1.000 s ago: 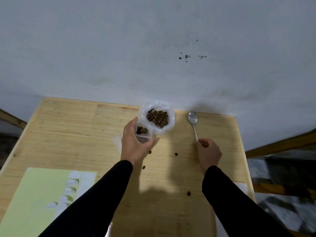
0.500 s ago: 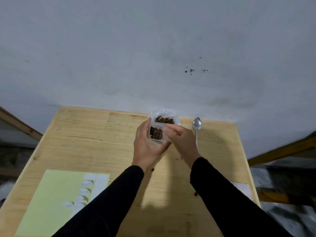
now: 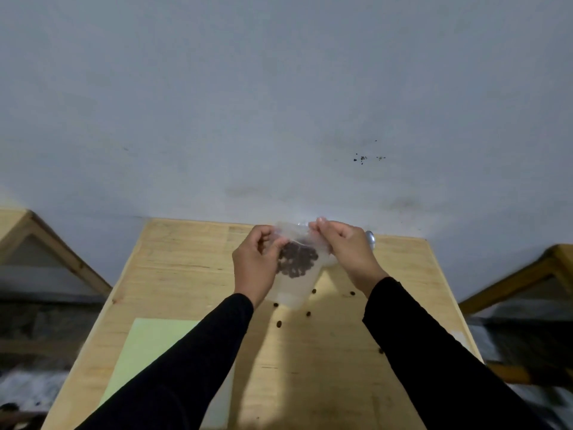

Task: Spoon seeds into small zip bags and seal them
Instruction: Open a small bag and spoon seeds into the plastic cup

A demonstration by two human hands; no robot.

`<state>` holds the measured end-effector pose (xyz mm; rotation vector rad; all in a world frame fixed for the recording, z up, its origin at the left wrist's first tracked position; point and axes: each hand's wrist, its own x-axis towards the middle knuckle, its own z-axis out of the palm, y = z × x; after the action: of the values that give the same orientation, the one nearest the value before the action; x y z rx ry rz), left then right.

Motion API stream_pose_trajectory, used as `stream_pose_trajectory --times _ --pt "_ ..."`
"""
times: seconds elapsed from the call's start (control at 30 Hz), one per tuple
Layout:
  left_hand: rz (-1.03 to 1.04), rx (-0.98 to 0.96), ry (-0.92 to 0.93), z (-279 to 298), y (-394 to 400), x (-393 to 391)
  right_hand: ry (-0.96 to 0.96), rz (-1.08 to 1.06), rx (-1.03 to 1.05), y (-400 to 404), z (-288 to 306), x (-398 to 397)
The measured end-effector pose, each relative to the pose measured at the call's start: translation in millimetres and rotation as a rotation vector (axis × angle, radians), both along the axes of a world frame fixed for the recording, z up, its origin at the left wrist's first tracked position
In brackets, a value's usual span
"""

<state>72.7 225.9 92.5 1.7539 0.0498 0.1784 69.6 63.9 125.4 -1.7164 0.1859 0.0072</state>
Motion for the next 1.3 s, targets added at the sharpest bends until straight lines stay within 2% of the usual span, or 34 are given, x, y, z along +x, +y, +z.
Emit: stream_pose_trajectory --times 0.13,0.23,0.33,0.43,0.53,0.8,0.93,1.13,1.3 --pt "0.075 -0.116 0.026 3.4 10.5 -5.1 -0.121 -0.071 0.096 9.4 -4.4 -21.5" --pt "0.04 -0.162 -0.002 10.6 15.7 -12.6 -0.191 -0.126 0.016 17.9 -3.7 -26.2" --pt "-0.066 -0.071 -0.063 14.9 24.1 -15.4 -0.234 -0.119 -0.075 21.3 3.5 -24.3" --pt "-0.168 0.023 -0.093 17.7 32.4 -10.7 -0.199 -0.057 -0.131 19.7 8.5 -22.5" --pt "-0.2 -0.004 -0.066 23.1 39.4 -6.0 -0.166 -0.013 -0.111 18.1 12.5 -22.5" --pt "-0.129 -0.082 -0.033 33.6 34.2 -12.0 -0.147 -0.077 -0.108 29.0 21.5 -18.1" --pt "-0.1 -0.114 -0.034 32.4 31.7 -12.3 -0.114 -0.007 -0.059 31.5 20.0 -18.5" --pt "-0.185 -0.051 -0.018 28.8 29.8 -17.0 -0.106 -0.015 -0.032 36.7 13.0 -22.0" --pt "-0.166 0.02 -0.014 27.4 25.9 -21.6 -0.068 -0.044 -0.027 40.0 2.2 -22.5"
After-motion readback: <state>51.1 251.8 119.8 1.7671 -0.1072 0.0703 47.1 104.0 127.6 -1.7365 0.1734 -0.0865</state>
